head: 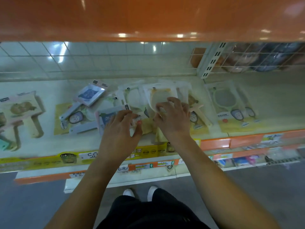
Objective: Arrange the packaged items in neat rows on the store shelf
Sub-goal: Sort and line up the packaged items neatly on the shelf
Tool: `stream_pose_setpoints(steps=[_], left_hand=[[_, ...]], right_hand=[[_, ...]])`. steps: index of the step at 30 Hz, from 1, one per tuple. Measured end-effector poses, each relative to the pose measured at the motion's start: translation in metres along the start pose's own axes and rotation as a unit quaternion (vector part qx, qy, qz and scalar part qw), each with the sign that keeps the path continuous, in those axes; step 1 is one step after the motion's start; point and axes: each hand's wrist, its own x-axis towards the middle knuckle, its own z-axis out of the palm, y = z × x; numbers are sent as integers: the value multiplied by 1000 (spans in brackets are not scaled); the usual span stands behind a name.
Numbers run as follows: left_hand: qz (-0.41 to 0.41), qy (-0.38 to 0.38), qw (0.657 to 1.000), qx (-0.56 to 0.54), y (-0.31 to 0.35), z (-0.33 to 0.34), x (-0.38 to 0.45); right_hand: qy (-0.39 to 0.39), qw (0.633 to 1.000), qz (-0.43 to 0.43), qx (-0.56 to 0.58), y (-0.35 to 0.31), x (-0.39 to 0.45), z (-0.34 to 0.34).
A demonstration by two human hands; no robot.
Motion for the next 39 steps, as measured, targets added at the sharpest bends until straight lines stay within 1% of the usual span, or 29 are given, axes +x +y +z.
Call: stream_pose_setpoints(steps=[4, 6, 9, 12, 14, 18, 22, 24, 26, 28, 34, 37, 39], left_hand=[[5, -31, 999, -27, 10, 17, 11], [25, -40, 998, -29, 19, 26, 16], [32, -50, 998, -33, 37, 37, 23], [44, -65, 996, -30, 59, 46, 30], [48, -69, 996, -25, 74, 54, 36], [64, -57, 996, -26, 113, 74, 44], [61, -53, 996, -24, 148, 102, 49], [63, -38, 997, -14, 165, 117, 48], [65, -18, 998, -4, 174, 123, 47], [63, -27, 998, -5, 185, 130, 46], [54, -56, 997, 15, 201, 139, 53], [67, -65, 995, 21, 205, 141, 58], [62, -82, 995, 19, 204, 142, 63]], right_hand=[[16, 999, 35, -4, 16, -2, -13], [57, 998, 31, -10, 26, -7, -17], [116, 992, 39, -7, 43, -12, -23], [126, 991, 38, -8, 64, -11, -34], [125, 991, 53, -4, 79, -7, -44], [141, 988, 57, 5, 117, -1, -61], [169, 983, 76, -2, 165, 8, -76], [159, 983, 89, 10, 191, 14, -85], [118, 987, 105, 12, 204, 20, -91], [85, 989, 119, 13, 218, 21, -97], [84, 989, 121, 8, 238, 27, -101], [91, 988, 126, 15, 241, 28, -102], [93, 986, 136, 18, 241, 29, -103]])
